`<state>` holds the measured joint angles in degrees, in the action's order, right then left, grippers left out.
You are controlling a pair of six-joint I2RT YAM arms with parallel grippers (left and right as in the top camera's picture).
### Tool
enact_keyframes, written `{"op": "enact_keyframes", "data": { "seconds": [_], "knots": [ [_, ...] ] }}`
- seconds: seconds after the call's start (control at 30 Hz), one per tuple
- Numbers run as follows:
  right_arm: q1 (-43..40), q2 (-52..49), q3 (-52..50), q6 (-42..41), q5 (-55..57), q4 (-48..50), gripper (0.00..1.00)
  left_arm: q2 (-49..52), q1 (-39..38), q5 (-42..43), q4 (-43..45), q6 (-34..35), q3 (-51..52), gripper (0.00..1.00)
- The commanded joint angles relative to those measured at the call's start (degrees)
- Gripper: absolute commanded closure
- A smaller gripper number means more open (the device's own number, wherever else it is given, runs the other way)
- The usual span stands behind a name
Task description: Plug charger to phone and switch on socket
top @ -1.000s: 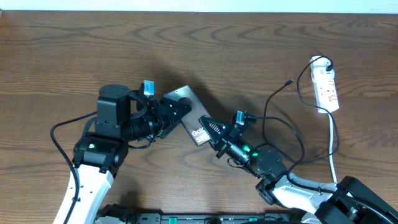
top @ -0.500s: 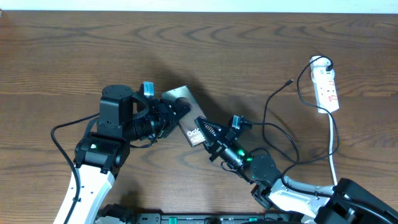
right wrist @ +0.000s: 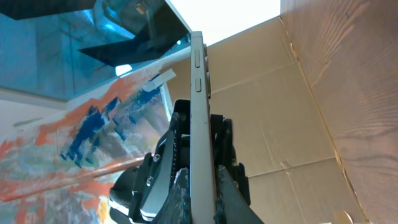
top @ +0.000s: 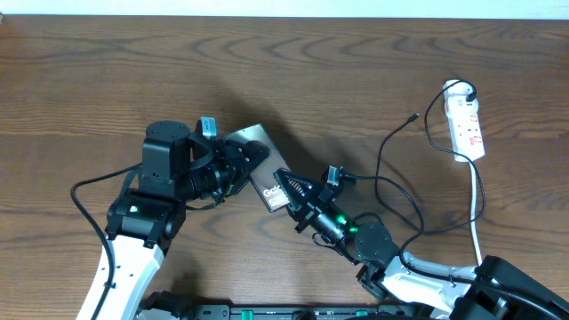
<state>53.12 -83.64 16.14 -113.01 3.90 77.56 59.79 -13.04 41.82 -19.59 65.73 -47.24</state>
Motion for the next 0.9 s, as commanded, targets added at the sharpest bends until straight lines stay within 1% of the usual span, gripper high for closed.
{"op": "enact_keyframes", "data": {
  "seconds": [0.0,0.1,0.23,0.33,0.37,0.43,0.47,0.6,0.67,0.77,0.87],
  "knots": [
    [0.7,0.4,1.9,-0.3,1.5,0.8,0.99,0.1,-0.3,-0.5,2.0,2.6,0.2,0.71],
    [0.7,0.4,1.9,-0.3,1.8,0.8,0.99,0.1,-0.3,-0.5,4.0,4.7,0.2,0.76],
    [0.7,0.4,1.9,-0.3,2.3,0.8,0.99,0.1,-0.3,-0.5,4.3,4.9,0.2,0.78],
    [0.7,0.4,1.9,-0.3,3.4,0.9,0.98,0.1,-0.7,-0.5,4.3,4.9,0.2,0.81],
    [0.7,0.4,2.0,-0.3,3.6,0.9,0.99,0.1,-0.9,-0.5,4.3,4.9,0.2,0.86],
    [0.7,0.4,2.3,-0.3,3.7,0.9,0.99,0.1,-1.3,-0.5,4.3,4.9,0.2,0.89],
    [0.7,0.4,2.3,-0.3,3.7,0.9,0.98,0.1,-1.3,-0.5,4.3,4.9,0.2,0.92],
    [0.7,0.4,2.4,-0.3,3.4,0.8,0.99,0.1,-1.3,-0.9,4.3,4.9,0.2,0.92],
    [0.7,0.4,2.4,-0.3,3.0,0.9,0.94,0.1,-1.3,-1.0,4.3,4.8,0.2,0.92],
    [0.8,0.4,2.4,-0.3,2.5,0.9,0.8,0.1,-1.3,-1.6,4.3,4.3,0.2,0.93],
    [0.8,0.4,2.4,0.1,1.6,0.4,0.7,0.1,-1.3,-4.2,4.3,1.6,0.2,0.93]
  ]
}}
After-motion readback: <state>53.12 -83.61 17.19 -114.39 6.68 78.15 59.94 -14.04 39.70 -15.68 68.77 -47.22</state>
